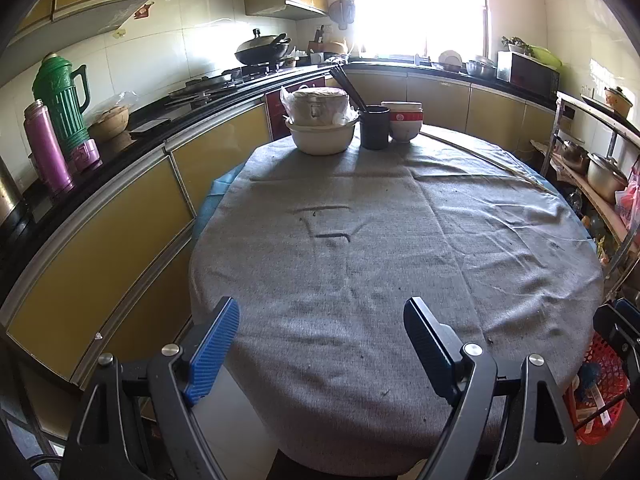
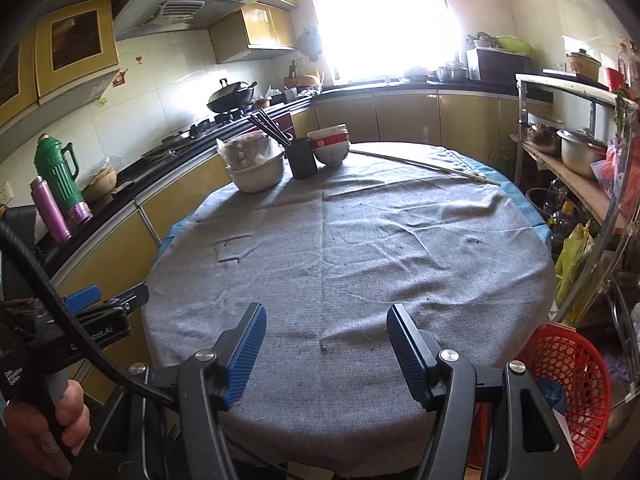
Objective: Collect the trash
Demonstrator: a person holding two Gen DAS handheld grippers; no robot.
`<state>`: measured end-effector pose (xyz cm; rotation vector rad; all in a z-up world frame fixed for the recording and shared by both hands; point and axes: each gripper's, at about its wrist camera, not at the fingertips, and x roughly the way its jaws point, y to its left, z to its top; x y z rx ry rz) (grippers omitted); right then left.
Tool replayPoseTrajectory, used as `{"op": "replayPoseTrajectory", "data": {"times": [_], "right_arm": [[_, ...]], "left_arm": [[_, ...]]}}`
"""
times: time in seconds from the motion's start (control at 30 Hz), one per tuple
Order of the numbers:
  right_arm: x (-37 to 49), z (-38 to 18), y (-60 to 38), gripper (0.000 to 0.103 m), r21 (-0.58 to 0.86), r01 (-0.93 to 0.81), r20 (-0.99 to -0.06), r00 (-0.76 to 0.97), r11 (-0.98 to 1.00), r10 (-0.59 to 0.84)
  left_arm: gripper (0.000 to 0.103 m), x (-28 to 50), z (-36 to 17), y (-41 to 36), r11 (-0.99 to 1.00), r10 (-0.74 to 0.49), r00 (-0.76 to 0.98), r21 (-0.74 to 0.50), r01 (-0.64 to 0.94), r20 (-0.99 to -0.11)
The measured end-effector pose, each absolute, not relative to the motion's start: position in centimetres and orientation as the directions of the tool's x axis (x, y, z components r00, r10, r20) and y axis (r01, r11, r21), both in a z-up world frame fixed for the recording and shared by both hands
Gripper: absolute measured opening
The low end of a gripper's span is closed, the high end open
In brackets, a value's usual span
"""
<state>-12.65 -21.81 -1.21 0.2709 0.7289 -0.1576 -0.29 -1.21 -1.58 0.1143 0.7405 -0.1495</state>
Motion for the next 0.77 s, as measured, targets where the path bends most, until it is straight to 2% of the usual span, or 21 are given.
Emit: {"op": "replayPoseTrajectory", "data": {"times": [0.47, 0.63, 0.77], "right_arm": [[-9.5, -3.1, -22.5, 0.066, 0.17, 0.267, -0.717, 0.694, 0.949, -0.066], [-7.3, -5.3, -24.1, 0.066, 0.155, 0.283, -0.736, 0.673, 0.947, -0.08], [-4.3, -8.3, -27.9, 0.066, 0.176, 0.331, -0.751, 0.654, 0.927, -0.092]], "left_arm": [[0.085, 2.4, -2.9, -2.1, 0.978, -0.124, 0.711, 0.035, 0.205, -0.693], [0.085, 5.3, -5.0, -3.1, 0.972, -0.144, 0.66, 0.02, 0.234, -0.737], [0.085, 9.9, -8.0, -3.7, 0.982, -0.101, 0.622, 0.023, 0.188, -0.776]]}}
